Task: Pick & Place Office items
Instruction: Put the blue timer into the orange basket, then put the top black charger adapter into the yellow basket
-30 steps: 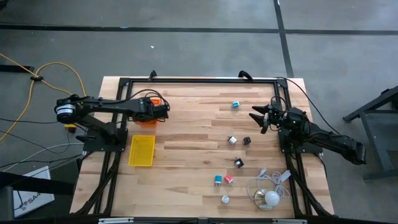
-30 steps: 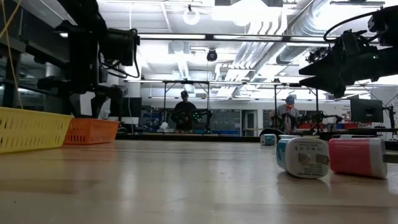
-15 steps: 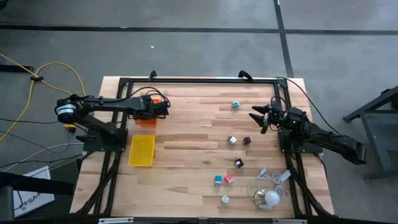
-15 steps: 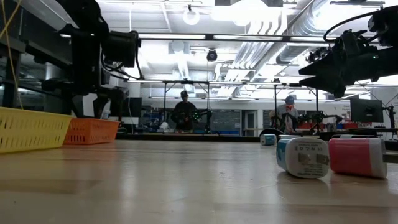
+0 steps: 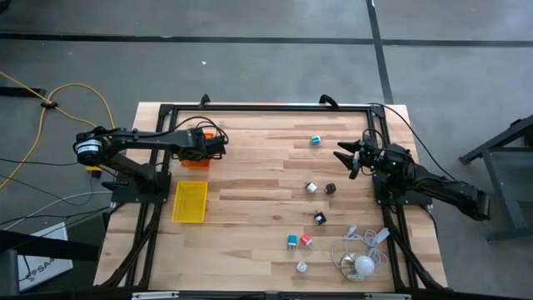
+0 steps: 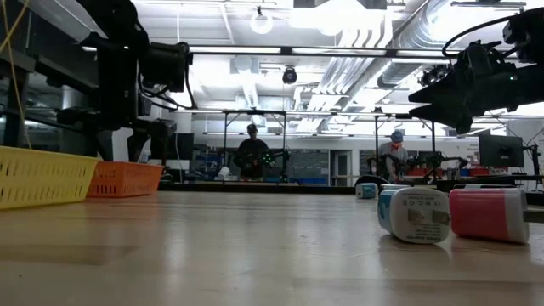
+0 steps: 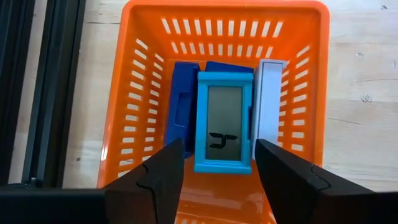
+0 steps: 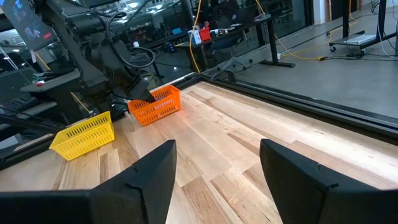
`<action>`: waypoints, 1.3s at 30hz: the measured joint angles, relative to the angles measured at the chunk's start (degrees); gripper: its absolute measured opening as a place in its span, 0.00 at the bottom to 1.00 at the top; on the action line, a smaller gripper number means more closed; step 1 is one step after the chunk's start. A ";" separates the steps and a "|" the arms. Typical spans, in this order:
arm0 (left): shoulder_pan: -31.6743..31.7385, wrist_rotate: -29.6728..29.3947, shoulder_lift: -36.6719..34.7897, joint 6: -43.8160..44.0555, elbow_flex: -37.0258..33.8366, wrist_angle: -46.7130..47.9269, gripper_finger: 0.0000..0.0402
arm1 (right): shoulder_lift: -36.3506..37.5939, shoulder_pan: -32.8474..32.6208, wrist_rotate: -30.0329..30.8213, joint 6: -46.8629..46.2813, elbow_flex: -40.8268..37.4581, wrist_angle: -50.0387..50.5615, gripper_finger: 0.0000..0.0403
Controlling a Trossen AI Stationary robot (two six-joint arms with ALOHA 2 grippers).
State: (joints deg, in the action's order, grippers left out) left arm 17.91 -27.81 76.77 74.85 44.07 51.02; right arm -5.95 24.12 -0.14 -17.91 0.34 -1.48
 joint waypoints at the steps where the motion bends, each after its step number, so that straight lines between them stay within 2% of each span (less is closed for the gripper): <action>1: 0.00 0.00 0.00 0.02 0.00 -0.02 0.47 | 0.02 0.00 -0.02 0.00 0.00 0.00 0.54; 31: -0.02 -0.48 -0.07 0.55 0.00 -0.02 0.48 | 0.00 0.00 -0.02 0.00 0.00 0.00 0.54; 39: -0.03 -1.49 -1.45 -1.56 -0.02 -0.04 0.47 | 0.02 0.00 -0.02 0.00 0.00 0.00 0.54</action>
State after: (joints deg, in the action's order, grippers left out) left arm 17.89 -29.30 75.32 73.29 44.05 50.98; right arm -5.93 24.12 -0.16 -17.91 0.34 -1.48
